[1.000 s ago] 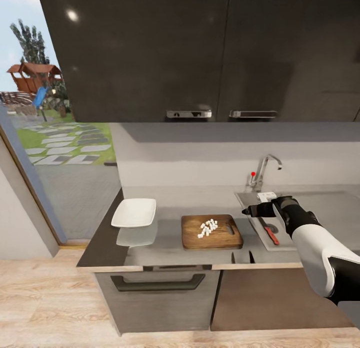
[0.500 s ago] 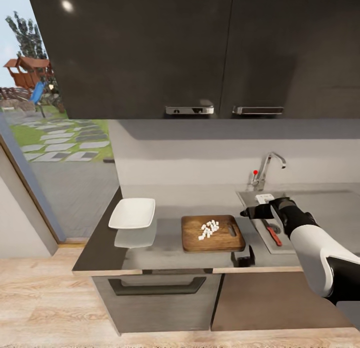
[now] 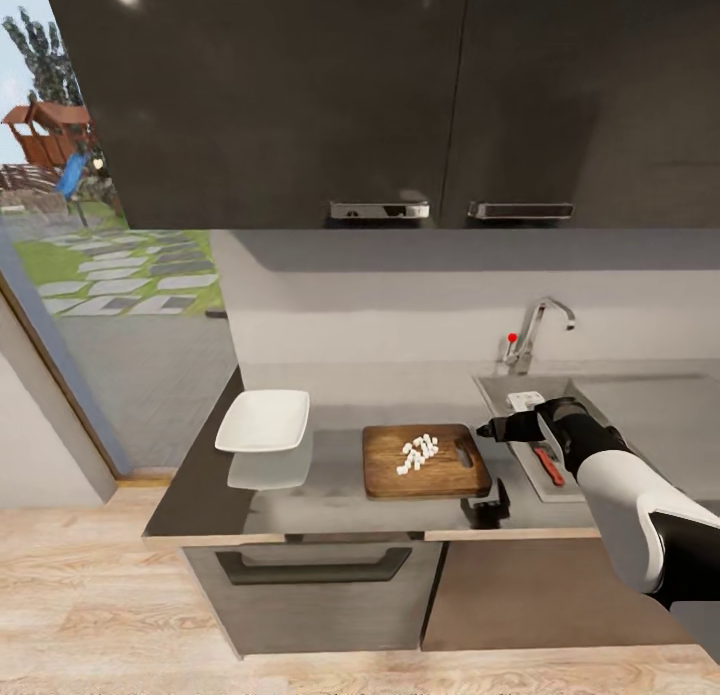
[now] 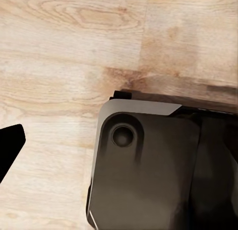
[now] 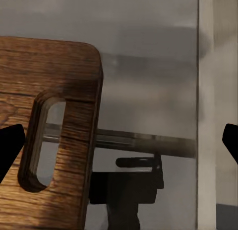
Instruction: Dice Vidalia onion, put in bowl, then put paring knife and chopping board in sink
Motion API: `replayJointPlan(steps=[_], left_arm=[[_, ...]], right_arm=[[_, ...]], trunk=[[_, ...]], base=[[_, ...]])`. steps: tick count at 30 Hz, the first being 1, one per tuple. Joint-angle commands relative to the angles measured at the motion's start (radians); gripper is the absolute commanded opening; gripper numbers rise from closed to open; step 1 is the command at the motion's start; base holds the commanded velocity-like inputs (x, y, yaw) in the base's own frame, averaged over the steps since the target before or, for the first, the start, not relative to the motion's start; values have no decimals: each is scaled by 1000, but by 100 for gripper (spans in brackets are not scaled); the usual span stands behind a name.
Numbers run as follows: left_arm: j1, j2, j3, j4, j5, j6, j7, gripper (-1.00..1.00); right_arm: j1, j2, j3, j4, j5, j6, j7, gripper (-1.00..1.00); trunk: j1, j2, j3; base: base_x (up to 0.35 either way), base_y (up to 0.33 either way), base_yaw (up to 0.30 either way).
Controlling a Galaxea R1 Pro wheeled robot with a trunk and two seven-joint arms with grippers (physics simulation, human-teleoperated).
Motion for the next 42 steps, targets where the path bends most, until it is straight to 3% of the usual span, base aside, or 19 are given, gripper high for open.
replayJointPlan(steps=[1,42], left_arm=[[-2,-1,-7,5,7,-7,2,100],[-2,1,-7,5,7,-7,2,100]], right_arm=[[-1,0,-8,-2,11,4,8,100],[-1,3,-7,-2,11,5,8,100]], trunk=[[1,-2,-4],[1,-2,-70]], base=[[53,-74,0],[20,0,0]])
